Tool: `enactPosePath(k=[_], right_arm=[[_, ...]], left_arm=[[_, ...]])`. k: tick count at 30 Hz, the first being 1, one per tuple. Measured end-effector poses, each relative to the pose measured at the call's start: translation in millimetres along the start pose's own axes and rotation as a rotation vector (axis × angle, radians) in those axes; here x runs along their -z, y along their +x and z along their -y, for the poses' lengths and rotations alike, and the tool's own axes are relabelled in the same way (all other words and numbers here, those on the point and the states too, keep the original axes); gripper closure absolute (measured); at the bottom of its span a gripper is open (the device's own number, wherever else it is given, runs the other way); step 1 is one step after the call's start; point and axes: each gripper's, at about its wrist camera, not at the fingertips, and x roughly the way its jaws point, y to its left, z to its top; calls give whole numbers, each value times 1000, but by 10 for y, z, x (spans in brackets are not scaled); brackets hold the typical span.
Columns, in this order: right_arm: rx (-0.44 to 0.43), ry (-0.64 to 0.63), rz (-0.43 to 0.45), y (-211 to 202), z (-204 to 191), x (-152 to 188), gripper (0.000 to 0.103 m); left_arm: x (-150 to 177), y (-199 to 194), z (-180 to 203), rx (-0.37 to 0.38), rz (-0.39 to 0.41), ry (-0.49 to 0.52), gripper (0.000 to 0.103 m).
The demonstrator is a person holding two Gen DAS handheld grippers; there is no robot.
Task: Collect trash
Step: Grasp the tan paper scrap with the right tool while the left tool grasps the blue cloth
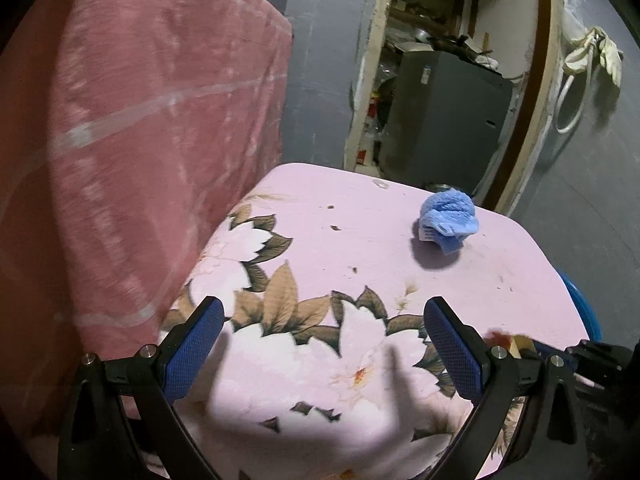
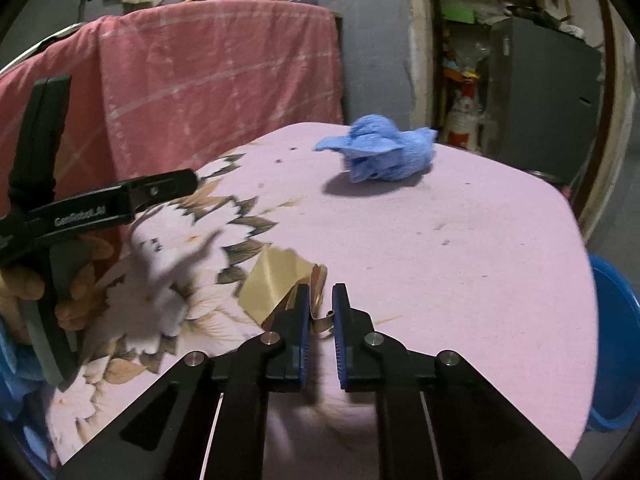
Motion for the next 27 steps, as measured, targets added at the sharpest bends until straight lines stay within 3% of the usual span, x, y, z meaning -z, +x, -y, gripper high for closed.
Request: enactPosePath(k=[12, 27], right_arm=[[143, 108, 62, -123, 573, -163, 96], [208, 182, 125, -214, 1097, -333, 96]], left_arm=[[-230, 311, 362, 100, -42, 64, 5], [-630, 946, 858, 178, -117, 148, 6]])
